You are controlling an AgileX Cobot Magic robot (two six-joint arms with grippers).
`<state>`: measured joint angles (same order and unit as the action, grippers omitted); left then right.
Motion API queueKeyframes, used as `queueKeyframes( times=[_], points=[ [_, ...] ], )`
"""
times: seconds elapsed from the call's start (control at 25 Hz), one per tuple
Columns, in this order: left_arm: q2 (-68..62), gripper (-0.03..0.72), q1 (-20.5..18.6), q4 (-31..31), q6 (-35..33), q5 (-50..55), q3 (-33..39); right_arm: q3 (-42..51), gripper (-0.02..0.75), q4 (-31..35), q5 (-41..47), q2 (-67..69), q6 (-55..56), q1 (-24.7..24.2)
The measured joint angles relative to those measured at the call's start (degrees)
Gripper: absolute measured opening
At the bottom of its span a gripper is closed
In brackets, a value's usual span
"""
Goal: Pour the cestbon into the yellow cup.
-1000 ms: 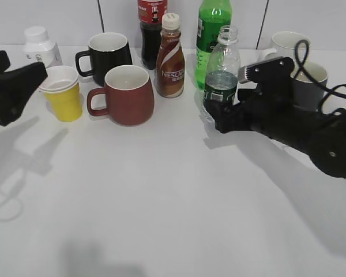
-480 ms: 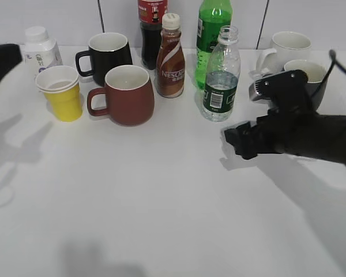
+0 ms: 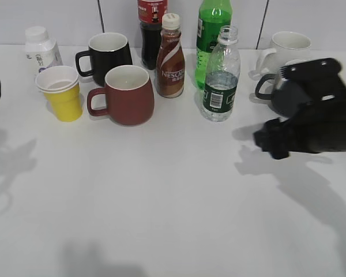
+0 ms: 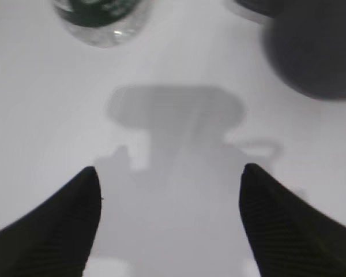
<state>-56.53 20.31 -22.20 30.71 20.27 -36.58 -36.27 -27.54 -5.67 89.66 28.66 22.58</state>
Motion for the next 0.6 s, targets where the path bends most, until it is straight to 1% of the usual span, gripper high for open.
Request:
queueKeyframes(
  times=[0.2,0.32,0.4,0.48,0.52,0.6],
  points=[
    [0.0,0.588,5.75,3.9,0.0,26.49,-8.2,0.0,0.532,1.29,11.01,-7.42,1.24,0.09],
    [0.46,0.575,7.11,4.65,0.0,40.43,-11.84,0.0,0.495,3.02,15.34,-11.78,0.91,1.53],
    [1.56,0.564,7.18,5.06,0.0,45.98,-13.08,0.0,0.475,5.99,17.94,-14.06,-1.07,3.22],
    [3.54,0.559,7.18,5.84,-0.68,48.17,-13.5,0.0,0.464,11.07,21.84,-16.3,-6.05,4.98],
    [4.95,0.558,7.18,6.52,-1.44,48.7,-13.5,0.0,0.461,14.4,24.32,-17.22,-9.47,5.55],
    [9.12,0.558,7.18,9.79,-3.67,49.18,-13.5,0.0,0.459,21.48,29.6,-19.72,-16.04,6.27]
  ],
)
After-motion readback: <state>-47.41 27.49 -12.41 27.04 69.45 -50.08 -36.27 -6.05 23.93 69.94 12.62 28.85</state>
